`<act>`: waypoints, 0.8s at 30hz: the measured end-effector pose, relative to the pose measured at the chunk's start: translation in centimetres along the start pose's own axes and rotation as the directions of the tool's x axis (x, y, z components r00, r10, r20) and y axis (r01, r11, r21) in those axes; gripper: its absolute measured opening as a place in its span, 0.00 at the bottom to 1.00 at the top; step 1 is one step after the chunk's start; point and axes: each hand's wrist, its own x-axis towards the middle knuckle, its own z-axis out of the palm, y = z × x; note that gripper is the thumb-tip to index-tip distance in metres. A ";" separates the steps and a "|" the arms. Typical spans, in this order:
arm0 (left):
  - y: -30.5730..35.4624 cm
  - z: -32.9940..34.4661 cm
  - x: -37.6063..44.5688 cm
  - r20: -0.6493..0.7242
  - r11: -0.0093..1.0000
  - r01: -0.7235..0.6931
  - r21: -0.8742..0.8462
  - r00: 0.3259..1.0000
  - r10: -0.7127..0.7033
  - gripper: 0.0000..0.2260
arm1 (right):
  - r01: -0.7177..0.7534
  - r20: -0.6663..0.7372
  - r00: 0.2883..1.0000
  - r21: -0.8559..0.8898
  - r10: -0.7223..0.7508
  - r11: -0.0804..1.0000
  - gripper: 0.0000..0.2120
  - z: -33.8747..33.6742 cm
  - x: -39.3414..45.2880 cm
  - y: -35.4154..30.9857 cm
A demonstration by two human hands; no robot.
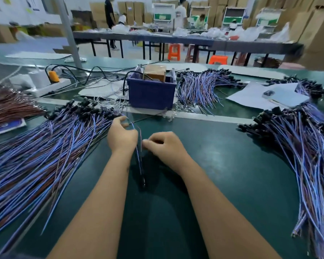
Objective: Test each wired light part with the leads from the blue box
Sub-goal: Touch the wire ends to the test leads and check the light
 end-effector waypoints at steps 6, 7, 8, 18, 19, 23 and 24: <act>0.3 0.9 -0.6 0.083 0.896 0.036 -0.442 0.997 0.001 0.19 | -0.048 -0.200 0.978 0.033 0.054 0.998 0.05 -0.2 0.7 0.9; 0.2 0.7 -0.6 0.071 0.893 0.034 -0.449 0.997 -0.002 0.20 | -0.039 -0.187 0.982 -0.014 0.036 0.999 0.04 0.0 0.7 1.0; 0.2 0.5 -0.7 0.084 0.882 0.048 -0.469 0.996 -0.010 0.21 | -0.022 -0.178 0.984 -0.046 0.014 0.999 0.03 0.3 0.6 1.0; 0.8 1.6 -3.2 0.338 0.945 -0.153 -0.290 0.907 0.250 0.17 | -0.056 -0.338 0.928 0.287 0.156 0.956 0.09 -0.5 1.1 1.3; 0.7 1.7 -3.1 0.335 0.945 -0.161 -0.284 0.907 0.255 0.17 | -0.062 -0.337 0.927 0.290 0.163 0.955 0.09 -0.5 1.1 1.4; 0.4 1.7 -3.0 0.335 0.938 -0.215 -0.273 0.892 0.302 0.18 | -0.075 -0.342 0.928 0.225 0.151 0.972 0.07 -0.3 1.2 1.3; 0.3 1.7 -3.0 0.343 0.934 -0.232 -0.272 0.884 0.319 0.16 | -0.068 -0.349 0.926 0.213 0.141 0.975 0.05 -0.2 1.2 1.4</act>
